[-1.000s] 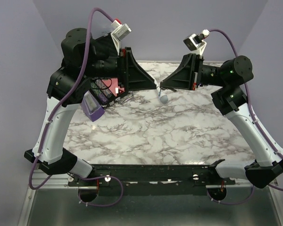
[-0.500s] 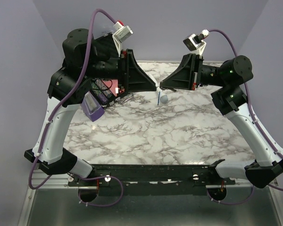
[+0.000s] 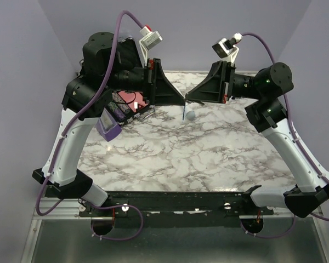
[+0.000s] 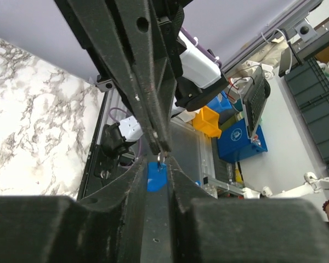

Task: Remove the keys from the keyring

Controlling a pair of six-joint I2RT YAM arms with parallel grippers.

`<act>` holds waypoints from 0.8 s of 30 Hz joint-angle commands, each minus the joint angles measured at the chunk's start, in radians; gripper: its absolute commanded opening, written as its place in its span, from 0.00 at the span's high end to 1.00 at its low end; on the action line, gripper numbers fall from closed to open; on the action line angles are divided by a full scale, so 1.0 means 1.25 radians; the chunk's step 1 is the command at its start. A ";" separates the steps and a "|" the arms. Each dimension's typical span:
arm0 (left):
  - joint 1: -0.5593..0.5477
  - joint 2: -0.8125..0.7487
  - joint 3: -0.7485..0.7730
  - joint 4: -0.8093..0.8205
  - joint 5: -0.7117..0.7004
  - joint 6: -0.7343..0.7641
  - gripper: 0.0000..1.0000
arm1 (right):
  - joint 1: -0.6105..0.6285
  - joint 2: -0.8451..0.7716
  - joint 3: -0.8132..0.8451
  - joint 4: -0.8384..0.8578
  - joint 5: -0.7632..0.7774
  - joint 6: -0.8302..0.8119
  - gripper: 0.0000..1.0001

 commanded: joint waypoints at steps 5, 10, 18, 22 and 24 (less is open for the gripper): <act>-0.007 0.016 0.051 -0.021 -0.033 0.012 1.00 | 0.005 0.014 0.026 -0.007 0.011 -0.010 0.99; -0.013 0.013 0.051 -0.031 -0.065 0.009 1.00 | 0.005 0.020 0.044 -0.010 0.042 -0.015 0.99; -0.052 -0.018 0.037 -0.003 -0.278 -0.051 1.00 | 0.004 0.016 0.051 -0.046 0.139 -0.048 0.99; -0.067 -0.036 0.013 0.044 -0.364 -0.093 1.00 | 0.005 0.018 0.053 -0.045 0.181 -0.047 0.99; -0.074 -0.041 -0.004 0.067 -0.400 -0.109 1.00 | 0.005 0.020 0.055 -0.044 0.188 -0.047 0.99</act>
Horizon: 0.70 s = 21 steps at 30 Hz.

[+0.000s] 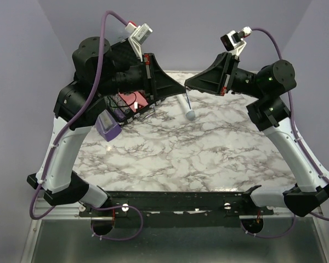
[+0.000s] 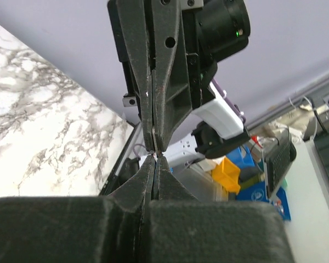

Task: Remove the keys from the keyring

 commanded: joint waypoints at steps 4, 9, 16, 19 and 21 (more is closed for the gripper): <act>-0.046 -0.015 -0.036 0.094 -0.212 -0.075 1.00 | 0.004 0.005 0.020 -0.016 0.086 -0.009 0.99; -0.079 -0.022 -0.056 0.139 -0.308 -0.103 1.00 | 0.005 -0.008 0.009 -0.020 0.124 -0.008 0.99; -0.112 -0.023 -0.083 0.190 -0.385 -0.123 1.00 | 0.005 -0.027 -0.021 0.009 0.165 0.013 0.99; -0.117 -0.025 -0.090 0.202 -0.401 -0.124 1.00 | 0.005 -0.028 -0.024 0.013 0.167 0.014 0.99; -0.117 -0.026 -0.093 0.207 -0.402 -0.127 1.00 | 0.004 -0.030 -0.026 0.014 0.167 0.014 0.99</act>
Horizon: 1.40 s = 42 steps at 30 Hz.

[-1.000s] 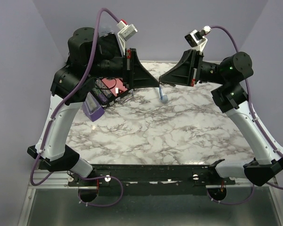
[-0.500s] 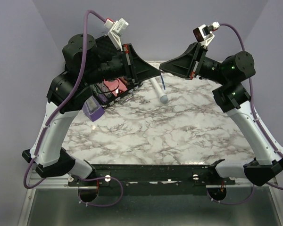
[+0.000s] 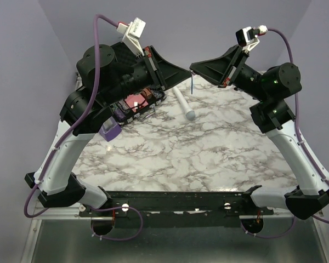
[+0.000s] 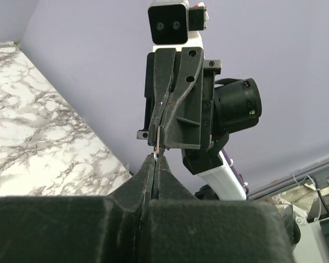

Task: Remove the keys from the keyring

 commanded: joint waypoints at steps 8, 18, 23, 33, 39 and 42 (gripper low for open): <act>-0.011 -0.017 -0.054 0.073 -0.062 -0.007 0.89 | 0.011 -0.018 -0.024 -0.003 -0.013 -0.013 0.99; -0.008 -0.062 -0.082 0.035 -0.070 0.030 0.57 | 0.011 -0.016 -0.022 -0.016 -0.020 -0.032 0.99; -0.007 -0.103 -0.114 0.020 -0.084 0.047 0.41 | 0.011 -0.016 -0.024 -0.015 -0.024 -0.033 0.99; 0.060 -0.159 -0.168 0.001 0.070 0.091 0.26 | 0.011 -0.012 -0.021 -0.029 -0.066 -0.037 0.99; 0.141 -0.111 -0.117 -0.028 0.321 0.139 0.25 | 0.011 0.020 0.021 -0.043 -0.192 -0.028 0.99; 0.166 -0.081 -0.087 -0.044 0.413 0.153 0.26 | 0.011 0.030 0.033 -0.048 -0.225 -0.024 0.99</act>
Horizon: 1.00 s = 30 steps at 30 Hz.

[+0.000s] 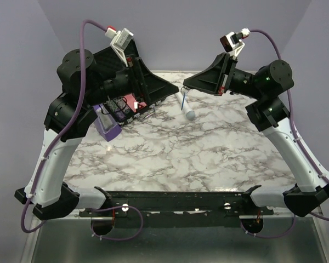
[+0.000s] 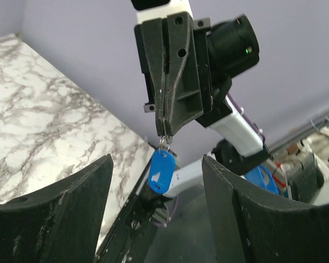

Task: Remove the keys from the keyring

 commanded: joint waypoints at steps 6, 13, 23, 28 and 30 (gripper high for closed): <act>0.035 0.069 0.072 -0.039 0.275 0.056 0.36 | 0.005 0.011 0.024 -0.017 -0.102 0.008 0.99; 0.033 0.074 0.071 -0.044 0.274 0.067 0.48 | 0.004 0.008 0.026 -0.021 -0.101 0.011 0.99; 0.033 0.089 0.071 -0.019 0.259 0.043 0.57 | 0.005 0.011 0.030 -0.027 -0.104 0.014 0.99; 0.035 0.101 0.076 -0.006 0.258 0.025 0.60 | 0.005 0.017 0.033 -0.026 -0.106 0.012 0.99; 0.033 0.106 0.083 -0.003 0.259 0.024 0.62 | 0.004 0.018 0.036 -0.026 -0.104 0.011 0.99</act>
